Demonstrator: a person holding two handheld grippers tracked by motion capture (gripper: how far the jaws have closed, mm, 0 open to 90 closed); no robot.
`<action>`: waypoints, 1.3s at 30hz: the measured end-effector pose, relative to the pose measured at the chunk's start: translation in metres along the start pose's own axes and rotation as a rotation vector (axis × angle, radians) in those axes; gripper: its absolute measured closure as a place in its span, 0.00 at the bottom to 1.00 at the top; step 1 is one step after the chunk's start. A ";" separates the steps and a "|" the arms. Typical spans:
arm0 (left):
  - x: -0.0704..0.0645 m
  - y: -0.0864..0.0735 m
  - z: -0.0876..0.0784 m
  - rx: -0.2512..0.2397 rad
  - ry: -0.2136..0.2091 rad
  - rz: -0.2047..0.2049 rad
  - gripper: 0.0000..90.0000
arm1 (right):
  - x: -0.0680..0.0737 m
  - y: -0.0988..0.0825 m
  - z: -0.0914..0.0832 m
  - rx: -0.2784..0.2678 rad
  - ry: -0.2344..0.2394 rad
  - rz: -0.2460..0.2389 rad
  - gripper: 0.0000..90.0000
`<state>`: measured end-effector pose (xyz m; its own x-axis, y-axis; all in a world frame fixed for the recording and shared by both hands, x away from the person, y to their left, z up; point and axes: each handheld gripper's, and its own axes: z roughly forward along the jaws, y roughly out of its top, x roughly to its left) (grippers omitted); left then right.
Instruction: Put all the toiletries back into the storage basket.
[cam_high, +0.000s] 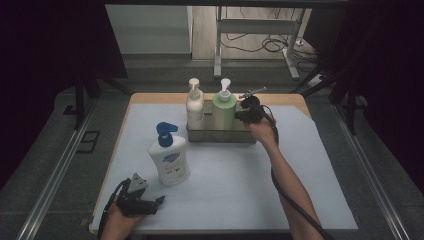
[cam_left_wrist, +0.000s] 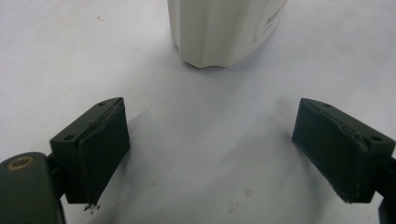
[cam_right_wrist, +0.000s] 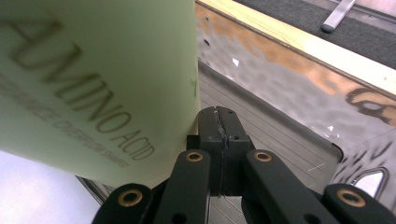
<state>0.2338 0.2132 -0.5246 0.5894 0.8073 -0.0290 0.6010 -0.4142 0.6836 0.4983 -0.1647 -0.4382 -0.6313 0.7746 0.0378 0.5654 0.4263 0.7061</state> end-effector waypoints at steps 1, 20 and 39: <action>0.000 0.000 0.000 0.000 0.000 0.000 0.12 | 0.000 -0.001 0.001 0.002 0.005 0.000 1.00; 0.000 0.000 0.000 -0.002 -0.001 -0.002 0.12 | 0.012 0.002 0.011 0.024 0.022 -0.025 1.00; 0.000 0.000 0.000 -0.002 -0.001 -0.003 0.12 | 0.026 0.004 0.016 0.034 0.002 -0.046 1.00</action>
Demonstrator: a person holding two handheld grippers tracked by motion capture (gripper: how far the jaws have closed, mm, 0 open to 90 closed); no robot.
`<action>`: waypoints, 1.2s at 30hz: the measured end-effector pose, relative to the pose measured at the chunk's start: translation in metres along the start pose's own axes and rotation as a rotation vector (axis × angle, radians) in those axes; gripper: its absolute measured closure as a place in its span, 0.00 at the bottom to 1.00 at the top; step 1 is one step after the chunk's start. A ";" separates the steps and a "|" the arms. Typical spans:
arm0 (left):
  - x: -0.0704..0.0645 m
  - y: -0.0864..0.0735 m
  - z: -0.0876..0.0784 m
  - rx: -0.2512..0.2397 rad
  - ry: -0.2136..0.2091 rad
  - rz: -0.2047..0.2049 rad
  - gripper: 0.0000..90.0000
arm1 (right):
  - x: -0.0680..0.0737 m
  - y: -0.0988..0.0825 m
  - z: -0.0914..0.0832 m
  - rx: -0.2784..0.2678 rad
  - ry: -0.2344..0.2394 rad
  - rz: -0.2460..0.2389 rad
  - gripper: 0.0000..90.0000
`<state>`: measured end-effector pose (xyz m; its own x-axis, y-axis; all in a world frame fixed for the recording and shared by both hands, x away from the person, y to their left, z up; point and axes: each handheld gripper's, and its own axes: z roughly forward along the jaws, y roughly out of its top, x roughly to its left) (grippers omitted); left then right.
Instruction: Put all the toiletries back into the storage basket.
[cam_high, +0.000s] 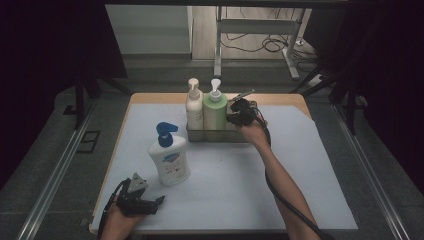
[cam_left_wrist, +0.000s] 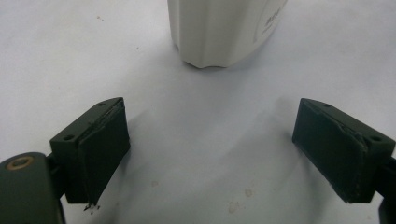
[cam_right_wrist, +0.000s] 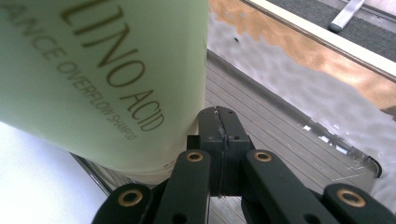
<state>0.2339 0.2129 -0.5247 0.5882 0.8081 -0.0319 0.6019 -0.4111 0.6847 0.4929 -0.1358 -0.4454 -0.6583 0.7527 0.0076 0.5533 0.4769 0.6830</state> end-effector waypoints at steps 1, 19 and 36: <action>0.000 0.000 0.000 0.000 -0.001 0.000 0.12 | 0.000 0.000 0.000 0.000 0.000 0.001 1.00; 0.000 0.000 0.000 0.000 0.000 0.003 0.12 | 0.000 -0.004 -0.013 -0.020 0.012 -0.003 0.92; 0.000 0.000 0.000 -0.001 0.001 0.001 0.12 | 0.011 -0.013 -0.055 -0.073 0.036 -0.052 0.66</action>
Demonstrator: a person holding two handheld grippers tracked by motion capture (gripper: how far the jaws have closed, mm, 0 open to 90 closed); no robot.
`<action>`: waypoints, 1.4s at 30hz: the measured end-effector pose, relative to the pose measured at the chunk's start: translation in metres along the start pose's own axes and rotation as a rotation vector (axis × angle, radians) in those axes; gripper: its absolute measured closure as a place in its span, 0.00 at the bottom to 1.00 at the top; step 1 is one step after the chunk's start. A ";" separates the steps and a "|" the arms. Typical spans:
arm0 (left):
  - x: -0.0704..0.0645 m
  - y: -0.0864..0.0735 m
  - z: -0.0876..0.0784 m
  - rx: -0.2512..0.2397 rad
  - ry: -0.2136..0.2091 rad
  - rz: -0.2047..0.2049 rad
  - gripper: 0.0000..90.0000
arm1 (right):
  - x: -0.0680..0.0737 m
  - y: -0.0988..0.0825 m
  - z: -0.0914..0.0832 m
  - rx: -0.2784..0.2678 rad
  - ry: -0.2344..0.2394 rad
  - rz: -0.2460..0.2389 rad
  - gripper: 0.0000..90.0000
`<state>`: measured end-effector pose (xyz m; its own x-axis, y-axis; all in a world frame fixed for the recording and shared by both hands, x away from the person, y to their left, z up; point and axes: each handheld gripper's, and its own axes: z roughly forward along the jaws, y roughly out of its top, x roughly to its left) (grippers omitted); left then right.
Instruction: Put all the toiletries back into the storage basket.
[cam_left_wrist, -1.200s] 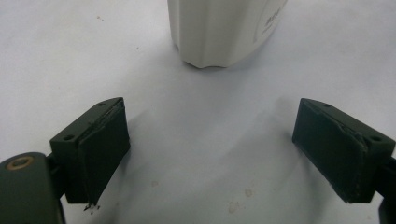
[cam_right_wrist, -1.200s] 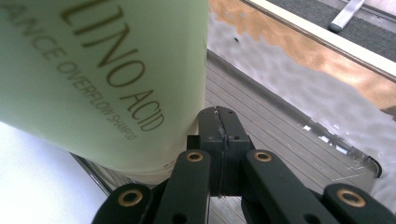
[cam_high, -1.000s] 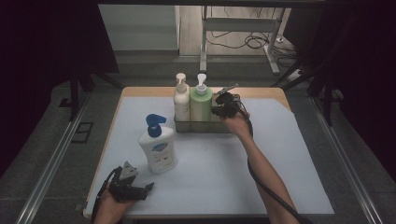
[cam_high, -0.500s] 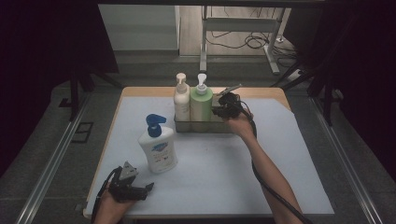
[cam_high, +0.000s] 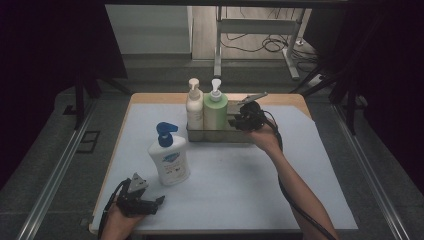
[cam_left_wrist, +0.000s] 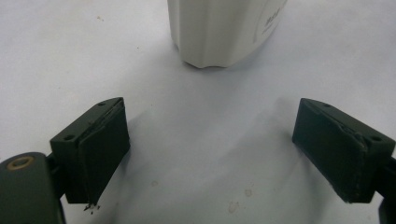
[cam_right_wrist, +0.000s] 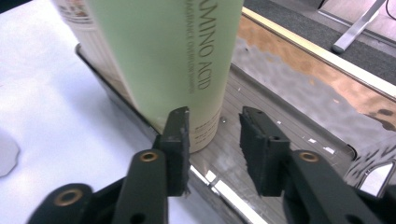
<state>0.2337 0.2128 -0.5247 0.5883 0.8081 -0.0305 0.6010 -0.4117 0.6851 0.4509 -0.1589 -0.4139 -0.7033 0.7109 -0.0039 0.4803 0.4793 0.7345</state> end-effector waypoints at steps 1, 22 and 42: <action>0.000 0.000 0.000 0.000 0.000 0.001 0.12 | 0.001 0.000 -0.002 -0.003 0.002 -0.003 0.64; 0.000 0.000 0.000 0.001 0.001 0.001 0.12 | 0.031 -0.019 -0.046 -0.010 0.051 -0.089 0.24; 0.000 0.000 0.000 0.001 0.001 0.004 0.12 | 0.043 -0.061 -0.088 0.017 0.050 -0.112 0.04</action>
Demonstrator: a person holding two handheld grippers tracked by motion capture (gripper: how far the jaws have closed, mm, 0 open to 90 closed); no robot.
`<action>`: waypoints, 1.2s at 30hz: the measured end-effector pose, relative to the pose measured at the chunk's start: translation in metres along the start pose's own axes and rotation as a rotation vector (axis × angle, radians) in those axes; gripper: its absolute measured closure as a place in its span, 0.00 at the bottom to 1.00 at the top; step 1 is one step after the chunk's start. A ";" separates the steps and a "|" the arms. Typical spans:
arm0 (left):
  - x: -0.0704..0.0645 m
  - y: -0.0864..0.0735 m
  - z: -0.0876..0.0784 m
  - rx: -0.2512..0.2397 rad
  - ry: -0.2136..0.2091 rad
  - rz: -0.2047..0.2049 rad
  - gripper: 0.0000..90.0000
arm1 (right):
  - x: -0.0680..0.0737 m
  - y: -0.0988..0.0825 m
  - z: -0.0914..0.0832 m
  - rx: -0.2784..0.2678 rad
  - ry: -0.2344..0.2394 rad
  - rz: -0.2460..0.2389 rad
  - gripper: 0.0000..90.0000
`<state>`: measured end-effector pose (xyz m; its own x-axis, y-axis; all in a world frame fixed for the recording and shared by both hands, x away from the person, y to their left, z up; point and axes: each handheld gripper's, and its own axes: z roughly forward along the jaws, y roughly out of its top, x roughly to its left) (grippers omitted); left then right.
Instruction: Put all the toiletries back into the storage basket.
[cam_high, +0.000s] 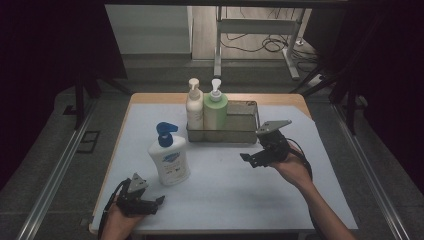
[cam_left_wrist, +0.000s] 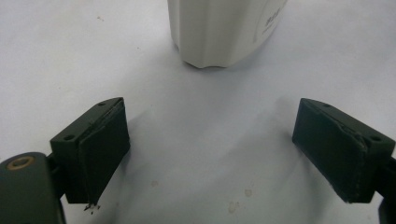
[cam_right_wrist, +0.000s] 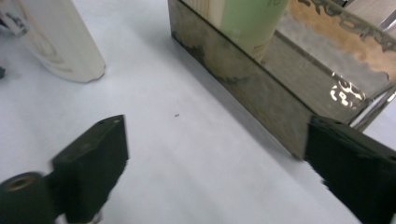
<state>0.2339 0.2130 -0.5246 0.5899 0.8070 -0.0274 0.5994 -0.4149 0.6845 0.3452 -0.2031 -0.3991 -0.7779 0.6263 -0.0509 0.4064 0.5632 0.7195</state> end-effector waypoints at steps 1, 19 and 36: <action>0.000 0.000 0.000 0.000 0.000 0.000 0.12 | 0.001 -0.002 -0.002 -0.001 -0.005 -0.001 0.02; 0.000 0.000 0.000 0.001 0.000 0.000 0.12 | 0.017 -0.054 -0.010 0.080 -0.038 -0.013 0.00; 0.000 0.000 0.000 0.000 -0.001 -0.004 0.12 | 0.012 -0.111 -0.001 0.038 -0.039 0.107 0.00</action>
<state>0.2340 0.2129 -0.5244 0.5881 0.8083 -0.0303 0.6016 -0.4121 0.6843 0.2902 -0.2581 -0.4791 -0.7100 0.7042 -0.0026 0.5049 0.5116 0.6952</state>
